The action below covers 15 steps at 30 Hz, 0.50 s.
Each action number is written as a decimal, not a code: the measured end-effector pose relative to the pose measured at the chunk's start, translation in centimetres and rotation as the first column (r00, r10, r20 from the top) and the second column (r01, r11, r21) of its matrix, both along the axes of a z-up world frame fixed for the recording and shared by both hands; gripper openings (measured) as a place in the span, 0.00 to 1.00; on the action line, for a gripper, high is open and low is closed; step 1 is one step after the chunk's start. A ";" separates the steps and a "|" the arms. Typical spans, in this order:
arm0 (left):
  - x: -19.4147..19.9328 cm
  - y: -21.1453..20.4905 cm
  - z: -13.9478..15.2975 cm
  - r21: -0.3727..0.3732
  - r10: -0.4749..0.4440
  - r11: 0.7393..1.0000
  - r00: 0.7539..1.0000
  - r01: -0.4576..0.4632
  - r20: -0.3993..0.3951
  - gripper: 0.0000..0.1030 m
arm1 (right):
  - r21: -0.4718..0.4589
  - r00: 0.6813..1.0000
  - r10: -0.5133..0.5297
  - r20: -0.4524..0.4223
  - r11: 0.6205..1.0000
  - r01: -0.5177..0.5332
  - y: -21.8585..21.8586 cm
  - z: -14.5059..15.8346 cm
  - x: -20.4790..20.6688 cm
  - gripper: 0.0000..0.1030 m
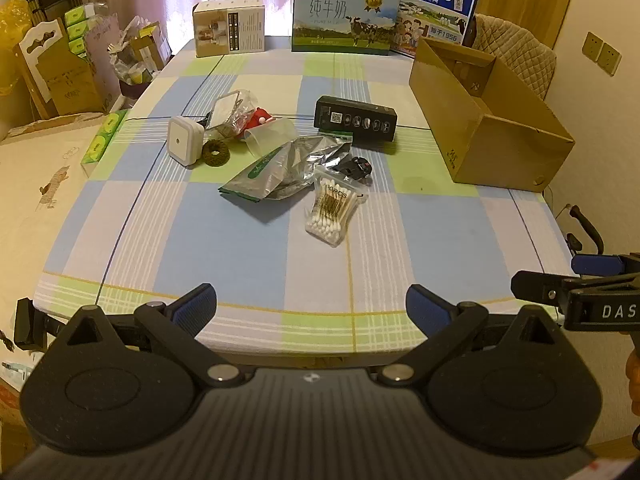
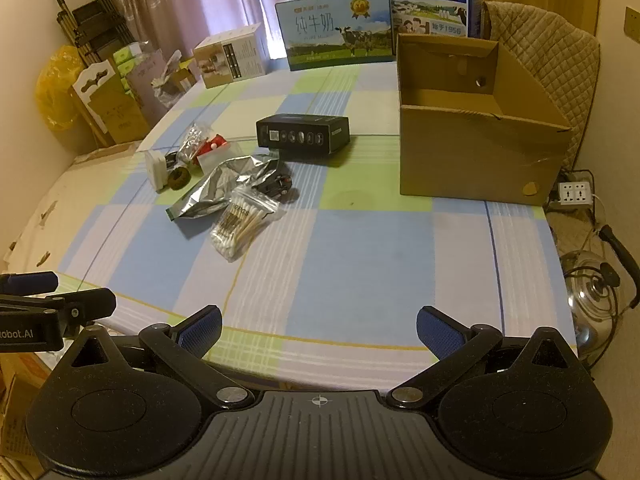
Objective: Organize objects
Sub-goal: 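Move both tools toward the cotton swab bag and foil bag on the table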
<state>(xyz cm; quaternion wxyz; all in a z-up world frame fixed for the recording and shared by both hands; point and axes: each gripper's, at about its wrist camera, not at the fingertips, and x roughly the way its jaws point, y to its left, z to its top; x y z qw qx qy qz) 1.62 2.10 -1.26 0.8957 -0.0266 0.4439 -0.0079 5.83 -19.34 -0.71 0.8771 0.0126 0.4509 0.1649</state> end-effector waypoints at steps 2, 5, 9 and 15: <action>0.2 0.1 -0.1 -0.001 -0.002 1.000 1.000 0.002 -0.002 0.97 | -0.001 1.000 -0.001 -0.003 1.000 0.001 0.1 -0.1 0.2 0.98; 0.6 0.3 -0.1 -0.002 -0.007 1.000 1.000 0.007 -0.007 0.97 | -0.004 1.000 -0.003 -0.007 1.000 0.003 0.3 -0.2 0.5 0.98; 1.0 0.5 -0.2 -0.005 -0.013 1.000 1.000 0.013 -0.012 0.97 | -0.007 1.000 -0.005 -0.011 1.000 0.005 0.6 -0.3 0.9 0.98; 1.8 1.0 -0.4 -0.010 -0.024 1.000 1.000 0.024 -0.017 0.97 | -0.012 1.000 -0.010 -0.014 1.000 0.010 1.2 -0.4 1.4 0.98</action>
